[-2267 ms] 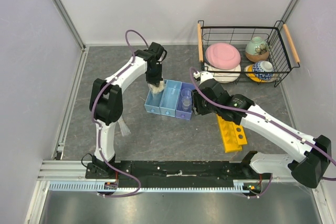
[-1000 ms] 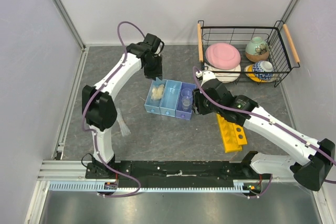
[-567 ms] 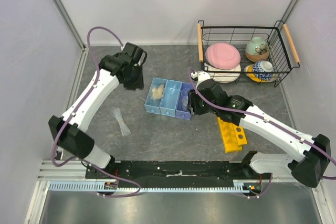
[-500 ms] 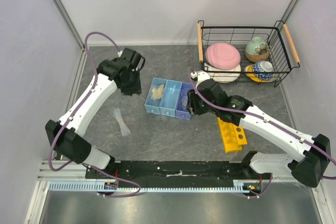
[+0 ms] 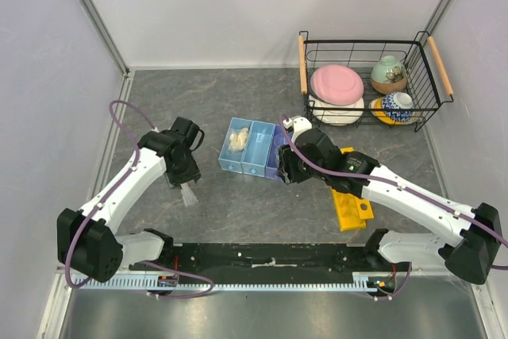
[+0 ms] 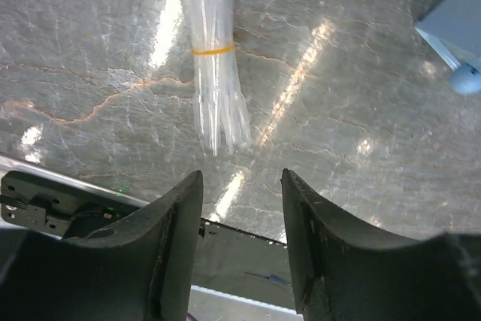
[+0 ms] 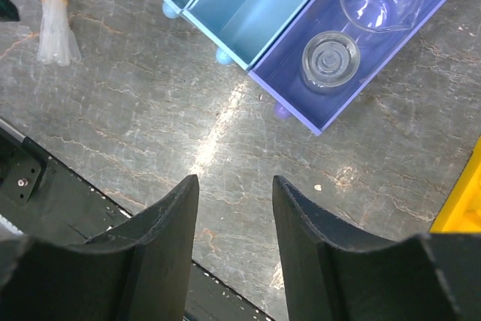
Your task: Organize the chemistry lab equipment
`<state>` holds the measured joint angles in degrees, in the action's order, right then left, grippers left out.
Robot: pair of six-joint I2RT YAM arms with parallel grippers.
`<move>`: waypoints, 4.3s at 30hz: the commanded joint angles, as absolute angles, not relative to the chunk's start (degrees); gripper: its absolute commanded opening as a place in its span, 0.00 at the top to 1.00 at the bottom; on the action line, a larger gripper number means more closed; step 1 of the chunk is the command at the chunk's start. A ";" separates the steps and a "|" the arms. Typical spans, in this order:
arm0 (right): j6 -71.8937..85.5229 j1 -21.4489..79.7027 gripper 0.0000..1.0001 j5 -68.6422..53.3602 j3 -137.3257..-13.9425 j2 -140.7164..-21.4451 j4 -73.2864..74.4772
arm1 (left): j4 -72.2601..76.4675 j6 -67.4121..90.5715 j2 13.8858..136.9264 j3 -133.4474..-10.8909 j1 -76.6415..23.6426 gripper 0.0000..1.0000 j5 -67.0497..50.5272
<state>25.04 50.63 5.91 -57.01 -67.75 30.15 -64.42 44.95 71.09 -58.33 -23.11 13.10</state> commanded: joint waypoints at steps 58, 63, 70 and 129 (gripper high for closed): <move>27.42 56.60 0.47 9.05 -57.74 -64.86 30.14 | -52.70 33.23 84.55 -66.92 -10.45 0.84 5.10; 27.51 57.39 0.47 10.37 -58.97 -64.78 31.46 | -63.35 31.38 88.76 -86.01 -19.94 0.85 7.99; 27.77 57.92 0.47 11.51 -59.59 -63.29 33.22 | -72.42 24.62 99.57 -112.81 -30.57 0.87 10.63; 33.75 57.92 0.48 18.28 -54.67 -45.44 43.94 | -43.77 23.19 124.36 -100.19 -37.00 0.95 3.24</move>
<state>33.26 57.65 17.06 -54.76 -46.44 44.75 -45.87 19.14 121.38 -99.63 -36.40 1.04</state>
